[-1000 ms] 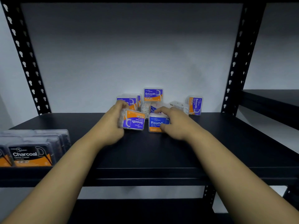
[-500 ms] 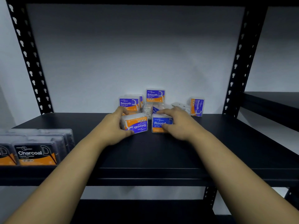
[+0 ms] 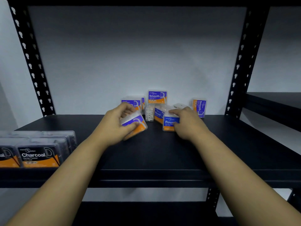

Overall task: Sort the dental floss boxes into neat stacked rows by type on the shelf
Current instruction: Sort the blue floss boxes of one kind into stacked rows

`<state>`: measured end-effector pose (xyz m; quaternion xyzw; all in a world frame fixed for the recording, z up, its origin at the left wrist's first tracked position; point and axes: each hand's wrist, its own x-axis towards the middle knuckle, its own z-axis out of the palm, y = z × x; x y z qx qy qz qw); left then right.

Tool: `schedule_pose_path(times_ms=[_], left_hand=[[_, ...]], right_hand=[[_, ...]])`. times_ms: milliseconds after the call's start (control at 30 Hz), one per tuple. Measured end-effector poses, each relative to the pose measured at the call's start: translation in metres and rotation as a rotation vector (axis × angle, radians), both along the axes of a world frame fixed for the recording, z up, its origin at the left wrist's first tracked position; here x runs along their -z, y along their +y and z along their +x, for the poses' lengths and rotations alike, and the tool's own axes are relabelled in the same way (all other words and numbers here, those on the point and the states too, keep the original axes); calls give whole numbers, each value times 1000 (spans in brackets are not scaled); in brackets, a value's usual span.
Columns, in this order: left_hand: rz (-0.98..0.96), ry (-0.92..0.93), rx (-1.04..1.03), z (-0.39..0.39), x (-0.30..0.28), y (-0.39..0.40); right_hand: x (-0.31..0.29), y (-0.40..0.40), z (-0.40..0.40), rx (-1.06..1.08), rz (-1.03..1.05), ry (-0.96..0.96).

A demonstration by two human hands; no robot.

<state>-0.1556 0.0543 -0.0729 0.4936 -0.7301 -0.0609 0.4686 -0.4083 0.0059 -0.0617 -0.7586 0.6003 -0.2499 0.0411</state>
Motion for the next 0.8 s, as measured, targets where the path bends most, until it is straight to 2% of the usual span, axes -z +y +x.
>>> schedule_pose_path(times_ms=[100, 300, 500, 600, 667, 733, 800], left_hand=[[78, -70, -6, 3, 3, -3], [120, -48, -5, 8, 1, -2], [130, 3, -117, 15, 2, -4], [177, 24, -195, 17, 1, -5], [178, 47, -244, 20, 1, -5], [170, 71, -288, 24, 1, -6], [181, 81, -305, 26, 2, -6]], right_hand=[[0, 3, -2, 95, 8, 24], [-3, 9, -4, 218, 24, 56], [-5, 9, -11, 326, 35, 113], [-4, 9, -8, 276, -28, 172], [-6, 12, 2, 193, -174, 164], [-10, 17, 17, 34, -278, 139], [-16, 19, 31, -147, -282, 144]])
